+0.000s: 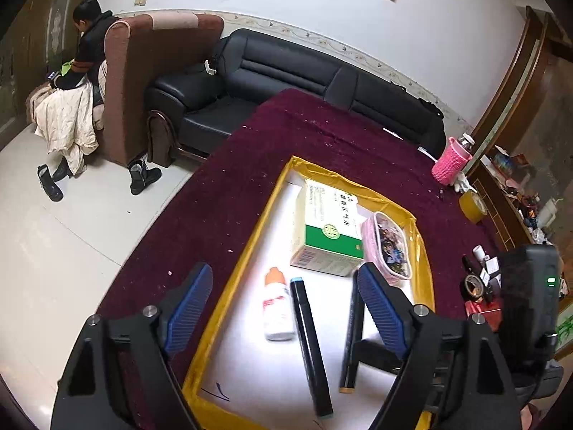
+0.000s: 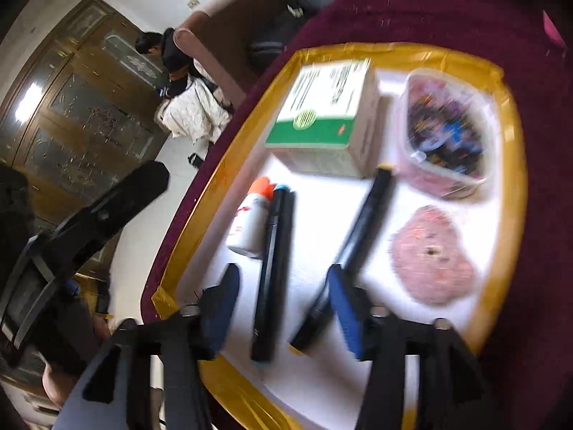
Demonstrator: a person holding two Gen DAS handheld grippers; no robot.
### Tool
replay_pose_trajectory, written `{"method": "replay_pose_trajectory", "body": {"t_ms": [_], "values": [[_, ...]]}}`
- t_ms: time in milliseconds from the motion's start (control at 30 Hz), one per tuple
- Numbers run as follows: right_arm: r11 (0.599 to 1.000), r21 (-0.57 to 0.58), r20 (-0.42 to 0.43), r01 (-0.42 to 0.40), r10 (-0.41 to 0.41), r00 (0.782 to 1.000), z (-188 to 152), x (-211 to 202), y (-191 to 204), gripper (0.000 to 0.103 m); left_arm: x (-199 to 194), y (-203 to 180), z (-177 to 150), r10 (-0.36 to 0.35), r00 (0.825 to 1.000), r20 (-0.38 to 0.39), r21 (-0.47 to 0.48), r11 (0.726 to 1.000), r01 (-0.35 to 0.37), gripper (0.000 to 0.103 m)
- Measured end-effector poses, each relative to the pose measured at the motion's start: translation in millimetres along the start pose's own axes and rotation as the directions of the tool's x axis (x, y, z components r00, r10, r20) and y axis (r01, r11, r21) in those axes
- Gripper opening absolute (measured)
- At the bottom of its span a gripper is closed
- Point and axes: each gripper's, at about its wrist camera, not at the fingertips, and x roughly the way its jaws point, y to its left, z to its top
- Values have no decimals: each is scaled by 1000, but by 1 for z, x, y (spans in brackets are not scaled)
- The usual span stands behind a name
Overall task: Organize objects
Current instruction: 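Move both grippers back toward the tape roll and white chargers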
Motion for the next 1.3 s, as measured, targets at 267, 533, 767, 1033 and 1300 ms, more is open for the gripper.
{"method": "replay_pose_trajectory", "body": {"t_ms": [267, 533, 767, 1033, 1300], "values": [[992, 2, 184, 124, -122, 975, -14, -72, -47, 77, 13, -39, -12, -92, 994, -61, 18, 996, 93, 83], [974, 179, 274, 141, -187, 943, -47, -145, -134, 80, 31, -117, -27, -141, 981, -134, 130, 979, 158, 83], [945, 289, 337, 155, -252, 907, -76, -202, -196, 83, 42, -168, -44, -153, 971, -185, 194, 963, 189, 83], [918, 367, 378, 152, -297, 877, -98, -238, -244, 84, 62, -216, -59, -162, 956, -246, 211, 953, 215, 83], [894, 411, 436, 178, -364, 823, -88, -269, -285, 84, 72, -256, -65, -124, 963, -237, 298, 935, 194, 83]]}}
